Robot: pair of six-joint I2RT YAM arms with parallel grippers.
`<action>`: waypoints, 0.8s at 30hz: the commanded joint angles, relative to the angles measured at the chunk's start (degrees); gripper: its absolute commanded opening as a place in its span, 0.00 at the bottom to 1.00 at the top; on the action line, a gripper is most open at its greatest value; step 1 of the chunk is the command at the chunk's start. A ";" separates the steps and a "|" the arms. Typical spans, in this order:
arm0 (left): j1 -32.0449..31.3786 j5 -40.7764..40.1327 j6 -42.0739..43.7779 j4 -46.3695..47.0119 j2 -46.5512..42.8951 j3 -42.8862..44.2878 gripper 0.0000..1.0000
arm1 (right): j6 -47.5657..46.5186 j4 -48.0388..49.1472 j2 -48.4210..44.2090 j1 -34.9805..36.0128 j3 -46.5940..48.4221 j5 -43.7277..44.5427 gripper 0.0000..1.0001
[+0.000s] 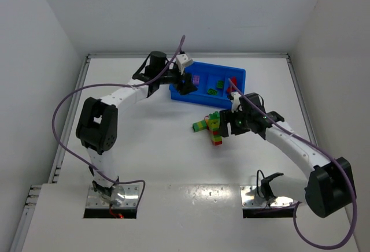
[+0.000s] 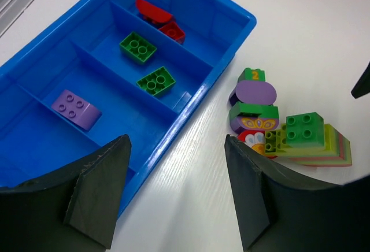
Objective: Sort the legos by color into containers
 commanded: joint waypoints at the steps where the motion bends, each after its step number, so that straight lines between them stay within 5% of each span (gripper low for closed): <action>1: 1.01 -0.41 -1.38 2.10 -1.60 -1.13 0.72 | 0.73 4.53 0.87 2.42 -0.25 -2.73 0.73; 5: 1.53 -0.41 -1.91 2.10 -2.12 -1.75 0.72 | -1.91 5.76 1.41 5.67 -0.25 -4.95 0.74; 18: 4.96 0.12 -5.95 4.48 -3.18 -2.28 0.72 | -0.34 8.48 8.69 6.83 2.21 7.61 0.76; 24: 6.10 0.65 -5.95 5.53 -3.18 -2.81 0.72 | -0.42 11.64 12.03 6.83 2.74 4.46 0.76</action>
